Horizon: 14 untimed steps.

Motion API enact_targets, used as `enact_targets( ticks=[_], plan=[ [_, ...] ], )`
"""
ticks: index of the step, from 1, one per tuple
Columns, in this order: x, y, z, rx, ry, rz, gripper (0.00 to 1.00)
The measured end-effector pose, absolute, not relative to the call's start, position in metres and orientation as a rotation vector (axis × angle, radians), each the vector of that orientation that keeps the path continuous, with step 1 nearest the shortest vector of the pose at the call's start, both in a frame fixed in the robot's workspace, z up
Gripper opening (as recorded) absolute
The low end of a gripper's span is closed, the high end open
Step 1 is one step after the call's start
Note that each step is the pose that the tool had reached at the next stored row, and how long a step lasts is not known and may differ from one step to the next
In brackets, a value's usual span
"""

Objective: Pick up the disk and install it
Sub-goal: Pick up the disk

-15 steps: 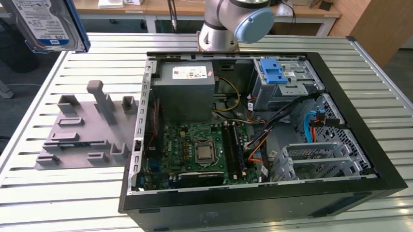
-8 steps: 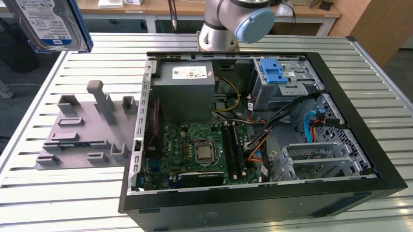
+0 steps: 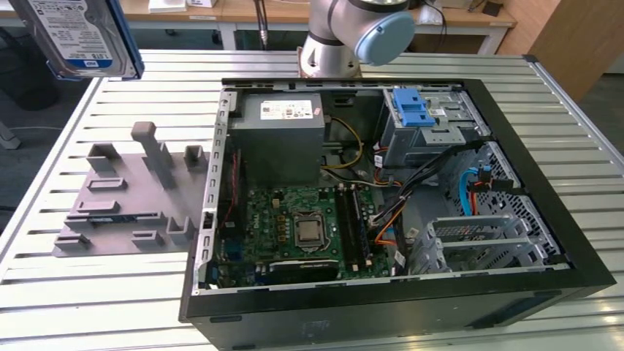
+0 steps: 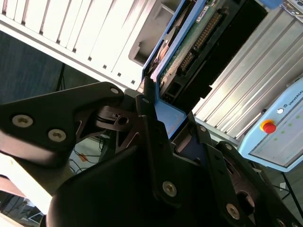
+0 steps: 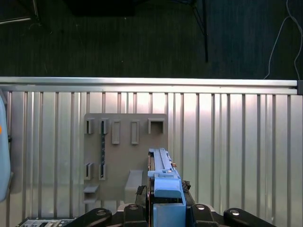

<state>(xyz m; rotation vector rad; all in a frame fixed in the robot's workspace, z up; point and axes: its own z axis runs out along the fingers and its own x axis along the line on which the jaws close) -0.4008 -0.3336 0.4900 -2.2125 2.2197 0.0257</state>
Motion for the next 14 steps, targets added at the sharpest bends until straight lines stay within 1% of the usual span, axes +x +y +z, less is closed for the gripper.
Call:
enact_targets(
  ticks=[14],
  plan=[
    [-0.3913,-0.3336,0.4900,-2.213,2.220,0.026,0.36]
  ],
)
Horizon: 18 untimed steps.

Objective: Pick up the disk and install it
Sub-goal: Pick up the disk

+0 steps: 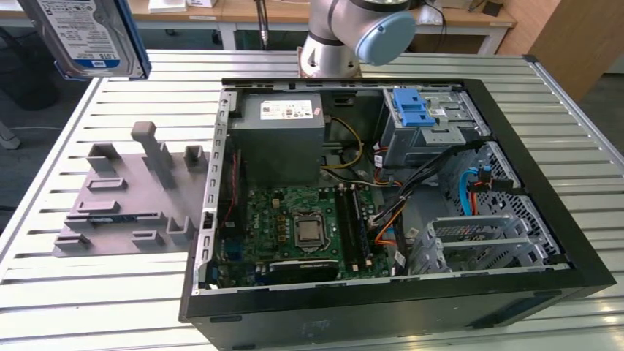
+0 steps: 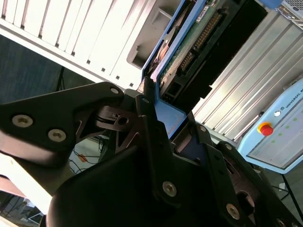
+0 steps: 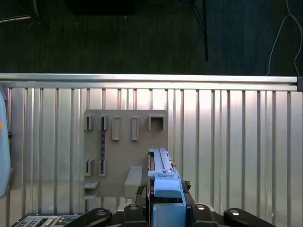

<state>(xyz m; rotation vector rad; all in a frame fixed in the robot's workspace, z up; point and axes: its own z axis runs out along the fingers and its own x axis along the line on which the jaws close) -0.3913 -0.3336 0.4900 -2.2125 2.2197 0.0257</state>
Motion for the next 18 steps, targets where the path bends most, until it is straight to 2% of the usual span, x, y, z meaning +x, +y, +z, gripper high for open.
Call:
enact_targets(
  ticks=[18],
  plan=[
    [-0.378,-0.334,0.490,-2.212,2.220,0.026,0.36]
  ],
)
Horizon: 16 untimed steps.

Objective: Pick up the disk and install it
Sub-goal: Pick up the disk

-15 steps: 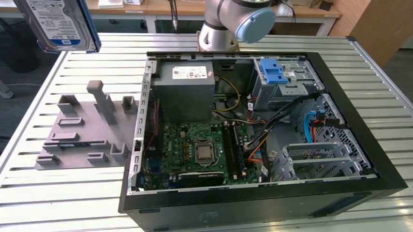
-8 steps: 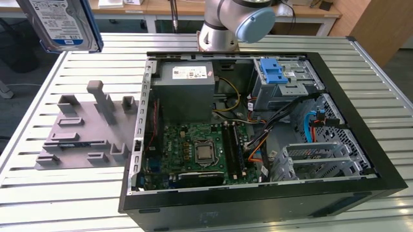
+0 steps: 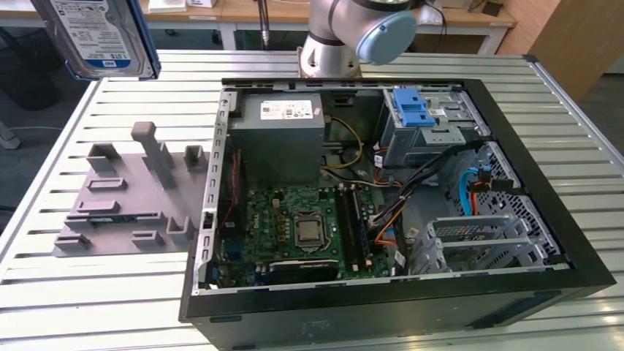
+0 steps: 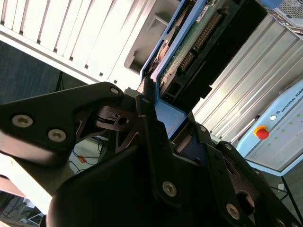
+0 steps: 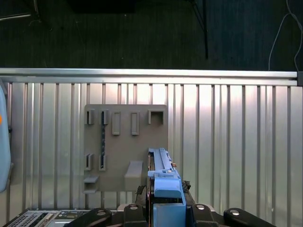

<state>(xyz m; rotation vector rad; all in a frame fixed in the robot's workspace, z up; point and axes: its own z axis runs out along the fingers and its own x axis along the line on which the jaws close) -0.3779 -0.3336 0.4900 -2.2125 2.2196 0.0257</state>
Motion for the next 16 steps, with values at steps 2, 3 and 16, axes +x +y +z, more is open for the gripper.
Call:
enact_targets(
  ticks=[2,3,16],
  plan=[
    [-0.376,-0.334,0.490,-2.213,2.220,0.026,0.36],
    [-0.375,-0.334,0.490,-2.213,2.220,0.026,0.36],
    [-0.359,-0.334,0.490,-2.213,2.220,0.026,0.36]
  ],
)
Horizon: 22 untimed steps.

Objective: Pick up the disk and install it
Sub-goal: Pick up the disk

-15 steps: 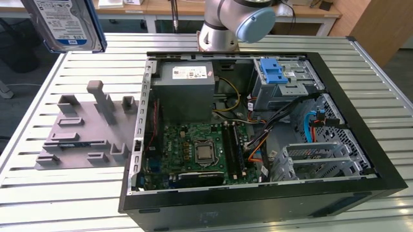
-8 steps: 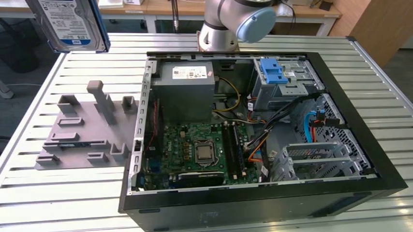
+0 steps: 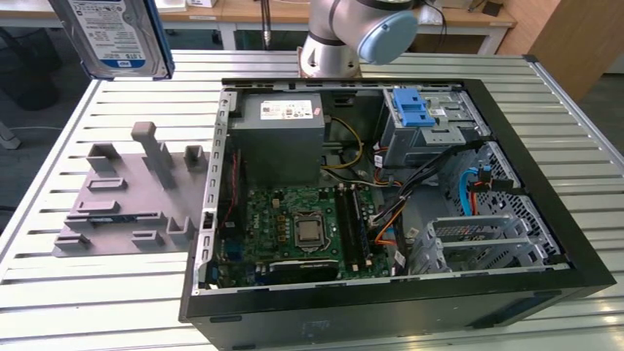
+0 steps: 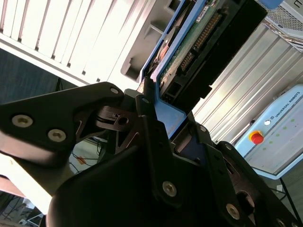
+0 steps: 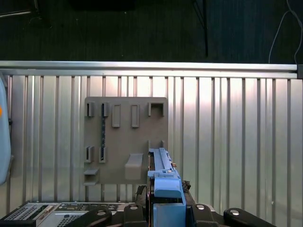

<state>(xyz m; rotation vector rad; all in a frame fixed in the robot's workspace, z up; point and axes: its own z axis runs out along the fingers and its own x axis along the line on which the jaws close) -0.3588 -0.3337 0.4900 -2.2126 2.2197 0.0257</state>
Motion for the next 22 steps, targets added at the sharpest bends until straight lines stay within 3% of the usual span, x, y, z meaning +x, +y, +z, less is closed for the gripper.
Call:
enact_targets(
  ticks=[22],
  plan=[
    [-0.343,-0.341,0.490,-2.208,2.224,0.026,0.36]
  ],
)
